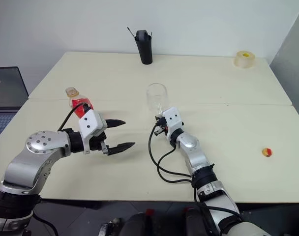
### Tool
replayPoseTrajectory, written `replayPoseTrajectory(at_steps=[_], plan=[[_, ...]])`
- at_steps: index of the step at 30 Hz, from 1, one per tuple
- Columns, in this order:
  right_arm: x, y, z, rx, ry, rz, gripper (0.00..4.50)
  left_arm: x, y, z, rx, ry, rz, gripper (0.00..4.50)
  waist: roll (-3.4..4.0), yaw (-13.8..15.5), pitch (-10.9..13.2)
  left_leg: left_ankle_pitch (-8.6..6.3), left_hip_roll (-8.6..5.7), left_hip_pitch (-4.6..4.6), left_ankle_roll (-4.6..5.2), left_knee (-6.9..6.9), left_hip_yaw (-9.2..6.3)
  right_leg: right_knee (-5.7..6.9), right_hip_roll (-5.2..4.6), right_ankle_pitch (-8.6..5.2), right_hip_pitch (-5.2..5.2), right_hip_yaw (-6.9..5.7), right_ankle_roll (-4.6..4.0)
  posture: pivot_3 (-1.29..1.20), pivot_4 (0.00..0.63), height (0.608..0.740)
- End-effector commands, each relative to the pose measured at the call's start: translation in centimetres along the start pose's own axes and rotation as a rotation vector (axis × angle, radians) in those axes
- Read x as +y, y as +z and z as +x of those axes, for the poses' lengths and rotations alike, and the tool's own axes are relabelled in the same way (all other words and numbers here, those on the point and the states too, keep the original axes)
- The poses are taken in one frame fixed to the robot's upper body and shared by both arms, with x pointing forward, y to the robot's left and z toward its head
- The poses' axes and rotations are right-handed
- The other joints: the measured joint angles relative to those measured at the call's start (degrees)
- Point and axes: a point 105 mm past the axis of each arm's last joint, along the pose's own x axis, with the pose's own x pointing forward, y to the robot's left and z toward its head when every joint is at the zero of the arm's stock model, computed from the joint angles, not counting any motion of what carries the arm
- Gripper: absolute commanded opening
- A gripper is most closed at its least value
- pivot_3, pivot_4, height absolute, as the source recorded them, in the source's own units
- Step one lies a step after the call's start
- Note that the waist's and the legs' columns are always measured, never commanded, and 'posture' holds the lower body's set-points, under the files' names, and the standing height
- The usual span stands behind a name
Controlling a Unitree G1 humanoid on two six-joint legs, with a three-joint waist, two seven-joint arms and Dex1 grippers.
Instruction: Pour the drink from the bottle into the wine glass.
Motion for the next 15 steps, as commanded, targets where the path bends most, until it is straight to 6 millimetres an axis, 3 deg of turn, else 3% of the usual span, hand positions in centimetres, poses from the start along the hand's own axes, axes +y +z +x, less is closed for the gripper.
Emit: replayPoseTrajectory(at_steps=[1,13,15], plan=[[-0.08,-2.99,-0.66,0.119,-0.008,0.039,0.14,0.64,0.55,-0.57,-0.008,0.023,0.035,4.50,-0.02,0.00,-0.01,0.00,0.00,0.00,0.00,0.00,0.00,0.00,0.00,0.00,0.00,0.00,0.00,0.00,0.150,0.740],[0.17,-2.40,-0.08,0.132,0.029,0.015,0.14,0.62,0.92,-0.22,-0.017,0.024,0.042,4.50,-0.03,-0.04,-0.02,-0.01,0.01,0.11,0.01,-0.02,0.05,0.04,0.02,0.00,0.04,0.06,0.00,0.00,0.150,0.740],[0.23,-2.37,-0.07,0.131,0.031,0.015,0.88,0.63,0.90,-0.25,-0.017,0.024,0.041,4.50,-0.04,-0.03,-0.03,-0.01,0.02,0.13,0.01,-0.03,0.05,0.06,0.03,0.00,0.04,0.08,0.00,0.00,0.150,0.740]])
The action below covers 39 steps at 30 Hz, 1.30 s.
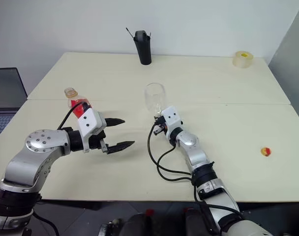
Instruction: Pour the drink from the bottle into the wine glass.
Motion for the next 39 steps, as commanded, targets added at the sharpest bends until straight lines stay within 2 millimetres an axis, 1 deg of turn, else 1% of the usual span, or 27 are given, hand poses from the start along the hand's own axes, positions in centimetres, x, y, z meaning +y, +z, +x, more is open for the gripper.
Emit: replayPoseTrajectory(at_steps=[1,4,6,9,10,11,14,18,19,21,25,28,29,30,32,34,36,38,39], plan=[[0.1,-2.7,-0.5,0.107,0.005,0.021,1.13,0.2,0.9,-0.3,-0.018,0.013,0.043,4.50,0.00,0.01,0.01,0.00,0.00,0.00,0.00,-0.01,-0.01,0.00,0.00,0.00,0.01,-0.01,0.00,0.00,0.150,0.740],[0.1,-2.6,-0.4,0.106,0.004,0.017,2.16,0.2,1.0,-0.3,-0.018,0.014,0.044,4.50,0.00,0.01,0.01,0.00,-0.01,-0.03,0.00,0.00,0.05,-0.01,0.00,0.00,-0.03,0.05,0.00,0.00,0.150,0.740],[0.0,-2.5,-0.4,0.103,0.001,0.014,2.92,0.2,1.0,-0.3,-0.018,0.014,0.045,4.50,0.00,0.01,0.01,0.00,0.00,-0.03,0.00,0.00,0.04,0.00,0.00,0.00,-0.03,0.05,0.00,0.00,0.150,0.740],[-0.1,-2.2,-0.3,0.095,-0.003,0.010,3.87,0.3,1.0,-0.3,-0.016,0.013,0.047,4.50,0.00,0.01,0.01,0.00,0.01,-0.02,0.00,-0.01,0.03,0.00,0.01,0.00,-0.03,0.04,0.00,0.00,0.150,0.740],[-0.2,-2.0,-0.3,0.090,-0.005,0.007,4.31,0.3,1.0,-0.3,-0.016,0.012,0.047,4.50,0.00,0.01,0.01,0.00,0.00,-0.02,0.00,-0.01,0.04,-0.01,0.01,0.00,-0.03,0.05,0.00,0.00,0.150,0.740],[-0.3,-1.6,-0.3,0.080,-0.003,0.003,4.46,0.3,1.0,-0.4,-0.015,0.012,0.048,4.50,0.00,0.01,0.01,0.00,0.00,-0.02,0.00,-0.01,0.04,-0.01,0.01,0.00,-0.03,0.05,0.00,0.00,0.150,0.740],[-0.2,-0.8,-0.6,0.063,0.022,-0.014,4.46,0.5,0.9,-0.4,-0.014,0.014,0.047,4.50,0.01,0.02,0.02,0.00,0.00,-0.02,0.00,-0.01,0.03,0.00,0.01,0.00,-0.04,0.04,0.00,0.00,0.150,0.740],[-0.5,0.3,-1.6,0.064,0.059,-0.068,4.46,0.8,0.7,-0.6,-0.016,0.032,0.030,4.50,0.01,0.06,0.03,0.00,-0.01,-0.06,0.01,0.00,0.03,-0.02,0.00,0.00,-0.04,0.04,0.00,0.00,0.150,0.740],[-0.6,0.6,-2.0,0.068,0.066,-0.075,4.46,0.8,0.6,-0.7,-0.026,0.042,0.011,4.50,0.00,0.09,0.03,0.00,-0.01,-0.07,0.01,0.00,0.02,-0.02,0.00,0.00,-0.05,0.03,0.00,0.00,0.150,0.740],[-1.1,1.3,-3.0,0.070,0.068,-0.078,4.46,1.4,0.6,-1.2,-0.098,0.101,-0.094,4.50,0.01,0.13,0.03,-0.01,0.00,-0.08,0.01,0.00,0.02,-0.02,0.00,0.00,-0.06,0.03,0.00,0.00,0.150,0.740],[-2.8,2.5,-5.7,0.117,0.060,-0.108,4.46,2.4,-1.3,-2.9,-0.162,0.234,-0.239,4.50,0.02,0.09,0.03,-0.01,0.04,-0.10,0.01,0.00,0.02,-0.04,-0.11,0.00,-0.07,0.04,0.00,0.00,0.150,0.740],[-3.7,4.0,-8.4,0.156,0.091,-0.124,4.46,2.3,-3.6,-4.1,-0.142,0.330,-0.321,4.50,0.01,0.23,0.04,-0.01,0.03,-0.13,0.02,0.02,-0.03,-0.07,-0.15,0.00,-0.07,-0.01,0.00,0.00,0.150,0.740],[-4.0,4.7,-9.6,0.178,0.118,-0.145,4.46,2.2,-4.4,-4.6,-0.138,0.379,-0.342,4.50,0.01,0.28,0.04,-0.01,0.02,-0.14,0.02,0.01,-0.03,-0.08,-0.16,0.00,-0.07,-0.01,0.00,0.00,0.150,0.740],[-4.3,5.5,-10.6,0.189,0.136,-0.154,4.46,2.1,-5.1,-4.9,-0.134,0.421,-0.358,4.50,0.01,0.45,0.04,-0.02,0.01,-0.14,0.02,0.02,-0.05,-0.09,-0.16,0.00,-0.06,-0.03,0.00,0.00,0.150,0.740],[-5.6,7.9,-12.4,0.219,0.137,-0.161,4.46,2.1,-6.8,-5.9,-0.112,0.531,-0.379,4.50,0.00,0.59,0.04,-0.02,-0.01,-0.17,0.03,0.01,-0.05,-0.14,-0.22,0.00,-0.06,-0.03,0.01,0.00,0.150,0.740],[-6.0,10.9,-14.0,0.226,0.181,-0.183,4.46,2.2,-8.0,-6.6,-0.091,0.607,-0.369,4.50,0.03,0.60,0.09,-0.02,0.00,-0.17,0.04,0.03,-0.09,-0.14,-0.24,0.00,-0.03,-0.06,0.01,0.00,0.150,0.740],[-5.5,14.3,-15.0,0.193,0.250,-0.221,4.46,2.6,-8.6,-7.1,-0.094,0.676,-0.354,4.50,0.03,0.58,0.09,-0.02,0.00,-0.16,0.04,0.02,-0.12,-0.14,-0.24,0.00,-0.03,-0.08,0.00,0.00,0.150,0.740],[-4.2,17.8,-14.9,0.117,0.317,-0.257,4.46,3.4,-8.6,-7.1,-0.116,0.726,-0.346,4.50,0.03,0.44,0.09,-0.03,0.02,-0.15,0.05,0.00,-0.14,-0.14,-0.21,0.00,-0.04,-0.10,-0.01,0.00,0.150,0.740],[-3.5,18.9,-14.6,0.097,0.341,-0.264,4.46,3.8,-8.5,-7.1,-0.125,0.748,-0.343,4.50,0.02,0.44,0.08,-0.03,0.01,-0.11,0.05,-0.01,-0.10,-0.13,-0.18,0.00,-0.04,-0.08,-0.02,0.00,0.150,0.740]])
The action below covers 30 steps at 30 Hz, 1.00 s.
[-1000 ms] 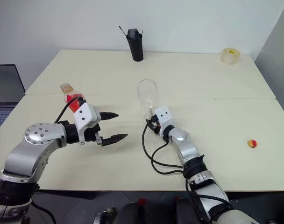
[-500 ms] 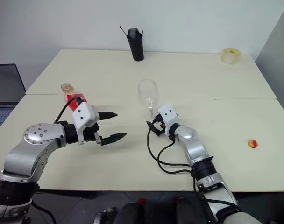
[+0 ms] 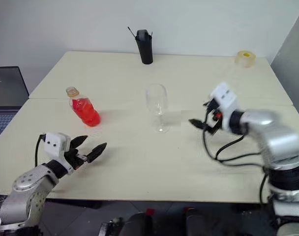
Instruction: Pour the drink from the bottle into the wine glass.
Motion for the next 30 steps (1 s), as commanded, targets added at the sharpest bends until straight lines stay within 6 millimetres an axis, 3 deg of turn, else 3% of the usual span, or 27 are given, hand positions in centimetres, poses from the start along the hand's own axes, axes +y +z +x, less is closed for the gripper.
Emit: replayPoseTrajectory(at_steps=[1,3,6,11,20,30], plan=[[2.6,5.0,0.2,-0.116,0.143,-0.070,4.46,1.3,2.2,0.8,-0.105,0.089,0.040,4.50,-0.05,0.05,-0.03,0.00,0.00,0.00,0.00,0.00,-0.03,-0.01,0.02,0.00,0.02,-0.04,0.00,0.00,0.150,0.740],[4.1,6.8,1.1,-0.151,0.214,-0.085,4.46,1.7,2.8,1.6,-0.131,0.132,0.033,4.50,-0.11,0.11,-0.07,0.00,0.00,-0.02,0.00,0.00,-0.05,-0.02,0.01,0.00,0.03,-0.06,0.00,0.00,0.150,0.740],[5.4,7.8,2.3,-0.165,0.271,-0.073,4.46,2.0,3.1,2.7,-0.132,0.196,0.046,4.50,-0.16,0.25,-0.09,0.00,0.00,-0.09,0.00,0.03,-0.04,-0.02,-0.06,0.00,0.00,-0.07,0.00,0.00,0.150,0.740],[6.0,7.9,3.7,-0.137,0.274,-0.059,4.46,2.0,4.1,3.8,-0.166,0.250,0.049,4.50,-0.20,0.40,-0.11,0.01,-0.05,-0.24,-0.01,0.07,-0.08,-0.04,-0.16,0.01,-0.06,-0.14,0.01,0.00,0.150,0.740],[6.3,7.8,4.0,-0.128,0.265,-0.068,4.46,2.7,4.3,5.2,-0.178,0.299,0.027,4.50,-0.20,0.29,-0.11,0.01,-0.04,-0.31,-0.01,0.09,-0.17,-0.03,-0.14,0.01,-0.10,-0.23,0.01,0.00,0.150,0.740],[6.1,7.6,4.0,-0.111,0.247,-0.065,4.46,4.1,4.4,8.4,-0.179,0.295,0.006,4.50,-0.20,0.32,-0.11,0.01,-0.07,-0.33,-0.02,0.11,-0.19,-0.03,-0.09,0.01,-0.10,-0.28,0.01,0.00,0.150,0.740]])
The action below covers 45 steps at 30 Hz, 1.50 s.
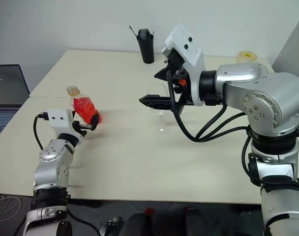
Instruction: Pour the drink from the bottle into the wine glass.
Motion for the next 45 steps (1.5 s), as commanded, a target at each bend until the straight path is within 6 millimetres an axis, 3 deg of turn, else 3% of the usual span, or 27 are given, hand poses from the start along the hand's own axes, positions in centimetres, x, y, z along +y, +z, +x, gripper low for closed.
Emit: replayPoseTrajectory(at_steps=[1,10,13,18,21,25,28,33,38,45], plan=[[0.2,1.1,-0.5,-0.020,-0.016,-0.047,4.46,0.3,1.3,1.1,-0.050,-0.002,0.030,4.50,0.00,-0.01,0.00,0.00,0.00,-0.01,0.00,0.00,0.00,0.00,0.00,0.00,0.00,-0.01,0.00,0.00,0.150,0.740],[0.4,-0.3,-0.5,0.018,-0.038,-0.031,4.46,-0.4,1.5,3.5,-0.069,0.003,0.026,4.50,0.00,-0.02,0.00,0.00,-0.03,-0.09,0.00,0.01,-0.01,-0.01,0.04,0.00,-0.05,-0.03,0.00,0.00,0.150,0.740],[0.5,-0.5,-0.6,0.021,-0.044,-0.029,4.50,-0.8,1.2,3.6,-0.065,-0.017,0.017,3.91,0.00,-0.05,0.00,0.00,-0.01,-0.09,0.00,0.02,0.00,0.00,0.03,0.00,-0.07,-0.02,0.00,0.00,0.150,0.740],[0.4,-0.5,-0.7,0.019,-0.055,-0.023,4.50,-0.4,1.1,3.5,-0.068,-0.017,0.019,2.33,0.00,-0.02,0.00,0.00,-0.04,-0.10,0.00,0.02,-0.02,0.00,0.03,0.00,-0.07,-0.03,0.00,0.00,0.150,0.740],[0.4,-0.7,-1.1,0.012,-0.064,-0.010,4.50,0.0,2.6,3.7,-0.104,-0.023,0.051,1.52,-0.01,-0.03,0.00,0.00,-0.03,-0.11,-0.01,0.02,-0.03,0.00,0.04,0.00,-0.07,-0.04,0.00,0.00,0.150,0.740],[0.7,-1.8,-2.8,0.015,-0.076,0.023,4.50,0.0,6.3,4.0,-0.194,-0.078,0.118,0.93,-0.09,0.01,0.05,0.00,-0.03,-0.18,-0.01,0.03,-0.09,-0.01,0.04,0.00,-0.08,-0.09,0.00,0.00,0.150,0.740],[0.0,-3.2,-4.7,0.008,-0.171,0.022,4.50,-1.3,9.6,4.1,-0.284,-0.177,0.148,0.88,-0.17,0.37,0.08,0.00,-0.07,-0.24,-0.01,0.05,-0.13,-0.04,0.06,0.00,-0.08,-0.15,0.01,0.00,0.150,0.740],[-0.3,-5.0,-7.0,-0.043,-0.286,-0.007,4.50,-4.7,12.7,4.1,-0.382,-0.354,0.216,0.87,-0.19,0.71,0.07,0.01,-0.14,-0.25,-0.01,0.06,-0.05,-0.09,0.06,0.00,-0.06,-0.10,0.04,0.00,0.150,0.740],[0.2,-6.4,-7.8,-0.144,-0.370,-0.025,4.50,-8.0,14.2,4.3,-0.442,-0.476,0.341,0.87,-0.19,0.49,0.08,0.01,-0.12,-0.21,-0.01,0.06,0.08,-0.05,0.18,0.00,-0.05,-0.10,0.04,0.00,0.150,0.740],[1.9,-8.1,-7.3,-0.153,-0.360,-0.022,4.50,-10.6,14.4,5.4,-0.463,-0.519,0.494,0.87,-0.20,-0.22,0.09,0.01,-0.17,-0.14,0.00,0.06,0.10,-0.01,0.30,0.00,-0.06,-0.02,0.03,0.00,0.150,0.740]])
